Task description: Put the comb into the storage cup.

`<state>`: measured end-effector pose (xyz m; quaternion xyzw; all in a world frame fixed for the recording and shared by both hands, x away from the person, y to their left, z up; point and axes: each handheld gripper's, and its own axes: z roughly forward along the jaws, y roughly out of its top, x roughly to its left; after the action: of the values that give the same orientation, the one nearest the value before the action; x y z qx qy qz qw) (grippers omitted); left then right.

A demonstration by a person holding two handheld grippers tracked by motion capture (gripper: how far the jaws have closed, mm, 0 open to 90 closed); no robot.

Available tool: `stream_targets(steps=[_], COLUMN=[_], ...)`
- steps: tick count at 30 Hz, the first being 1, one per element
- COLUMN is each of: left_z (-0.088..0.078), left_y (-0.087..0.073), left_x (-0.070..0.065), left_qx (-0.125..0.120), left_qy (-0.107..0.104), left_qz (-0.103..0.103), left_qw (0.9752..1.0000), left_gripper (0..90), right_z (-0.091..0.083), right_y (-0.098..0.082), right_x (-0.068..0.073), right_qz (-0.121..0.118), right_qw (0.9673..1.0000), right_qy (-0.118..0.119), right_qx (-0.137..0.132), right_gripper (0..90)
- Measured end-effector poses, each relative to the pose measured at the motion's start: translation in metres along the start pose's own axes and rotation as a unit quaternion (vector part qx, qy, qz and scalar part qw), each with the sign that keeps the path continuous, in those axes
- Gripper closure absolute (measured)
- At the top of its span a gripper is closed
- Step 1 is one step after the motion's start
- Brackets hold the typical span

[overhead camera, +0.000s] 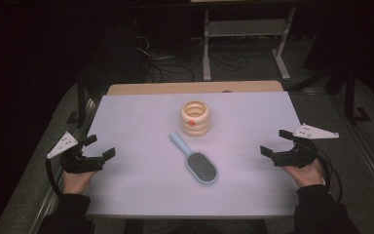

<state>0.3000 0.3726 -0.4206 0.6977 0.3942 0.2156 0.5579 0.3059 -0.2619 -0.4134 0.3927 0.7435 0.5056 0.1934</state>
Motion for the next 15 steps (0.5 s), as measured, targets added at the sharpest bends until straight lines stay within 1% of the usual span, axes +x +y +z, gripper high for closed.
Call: stream_targets(steps=[6, 10, 15], left_z=[0.0003, 0.0027, 0.0047], left_y=[-0.0005, -0.0012, -0.0021], left_x=[-0.0002, -0.0016, -0.0033], left_qx=[0.001, 0.011, 0.018], left_qy=[-0.001, -0.005, -0.008], left_qz=[-0.001, 0.007, 0.009], left_qw=[1.0, 0.9999, 0.9998], left_gripper=[0.0, 0.0, 0.0], right_z=[-0.001, -0.0007, -0.001], right_y=[0.0003, 0.0002, 0.0], right_x=[0.0014, 0.0025, 0.0027], right_qz=[-0.002, -0.003, -0.001], right_qw=[1.0, 1.0, 1.0], right_qy=[0.003, 0.006, 0.009], right_qx=[-0.004, -0.001, 0.002], right_gripper=[0.0, 0.0, 0.0])
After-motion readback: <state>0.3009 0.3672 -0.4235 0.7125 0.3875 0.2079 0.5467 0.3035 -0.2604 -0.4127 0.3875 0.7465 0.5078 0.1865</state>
